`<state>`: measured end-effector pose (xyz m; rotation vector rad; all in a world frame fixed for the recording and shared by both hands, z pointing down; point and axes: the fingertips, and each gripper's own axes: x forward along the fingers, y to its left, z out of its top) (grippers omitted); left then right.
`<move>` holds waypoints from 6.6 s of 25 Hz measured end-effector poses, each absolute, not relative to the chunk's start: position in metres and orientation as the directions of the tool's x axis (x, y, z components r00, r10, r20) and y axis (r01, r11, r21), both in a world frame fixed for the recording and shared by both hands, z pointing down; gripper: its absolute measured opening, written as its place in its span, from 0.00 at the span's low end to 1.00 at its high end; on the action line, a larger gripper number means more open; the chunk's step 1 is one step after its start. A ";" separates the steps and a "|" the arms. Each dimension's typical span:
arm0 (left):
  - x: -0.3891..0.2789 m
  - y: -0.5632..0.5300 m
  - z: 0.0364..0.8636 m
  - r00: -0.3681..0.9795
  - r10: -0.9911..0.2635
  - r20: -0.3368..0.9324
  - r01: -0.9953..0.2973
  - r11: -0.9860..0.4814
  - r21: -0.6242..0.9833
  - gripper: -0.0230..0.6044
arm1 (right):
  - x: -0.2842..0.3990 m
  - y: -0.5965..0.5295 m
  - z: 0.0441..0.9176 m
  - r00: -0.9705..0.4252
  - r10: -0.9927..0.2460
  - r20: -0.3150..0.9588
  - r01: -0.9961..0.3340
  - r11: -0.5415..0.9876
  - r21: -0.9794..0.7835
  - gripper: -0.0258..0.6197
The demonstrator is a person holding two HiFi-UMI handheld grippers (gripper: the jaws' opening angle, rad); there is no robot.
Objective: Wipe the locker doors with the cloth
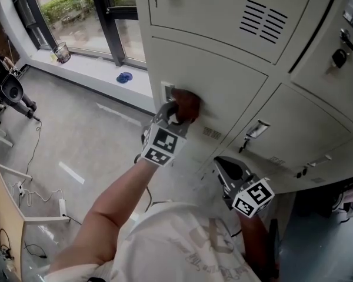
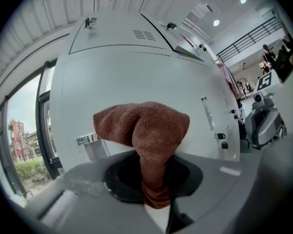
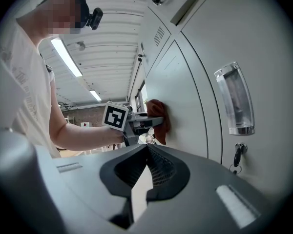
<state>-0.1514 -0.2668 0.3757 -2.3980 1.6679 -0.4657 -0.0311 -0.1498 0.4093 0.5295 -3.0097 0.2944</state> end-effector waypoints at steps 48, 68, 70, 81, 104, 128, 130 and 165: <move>-0.227 -0.234 0.366 0.285 -0.951 0.116 -0.919 -0.306 -0.250 0.17 | -0.057 -0.141 0.421 -0.916 -0.376 0.140 -0.399 0.886 -0.237 0.05; -0.195 -0.264 0.422 0.156 -0.943 0.296 -0.948 -0.227 -0.224 0.17 | -0.018 -0.152 0.432 -0.910 -0.400 0.109 -0.413 0.855 -0.314 0.05; -0.182 -0.264 0.429 0.173 -0.930 0.324 -0.939 -0.255 -0.232 0.17 | -0.019 -0.153 0.432 -0.914 -0.391 0.107 -0.404 0.858 -0.318 0.05; -0.131 -0.266 0.421 0.227 -0.935 0.273 -0.934 -0.289 -0.211 0.17 | -0.012 -0.153 0.436 -0.928 -0.355 0.116 -0.373 0.872 -0.317 0.05; -0.010 -0.255 0.427 0.504 -0.823 0.263 -0.802 -0.558 -0.211 0.17 | -0.006 -0.154 0.446 -0.916 -0.370 0.155 -0.401 0.860 -0.316 0.05; -0.050 -0.265 0.463 0.458 -0.847 0.269 -0.857 -0.501 -0.118 0.17 | -0.003 -0.155 0.458 -0.910 -0.377 0.173 -0.414 0.843 -0.342 0.05; -0.068 -0.265 0.465 0.419 -0.866 0.274 -0.875 -0.465 -0.134 0.17 | -0.010 -0.153 0.461 -0.915 -0.363 0.177 -0.403 0.847 -0.345 0.05; -0.284 -0.249 0.443 0.125 -0.956 0.264 -0.966 -0.178 -0.187 0.17 | -0.064 -0.145 0.470 -0.929 -0.311 0.201 -0.365 0.856 -0.365 0.05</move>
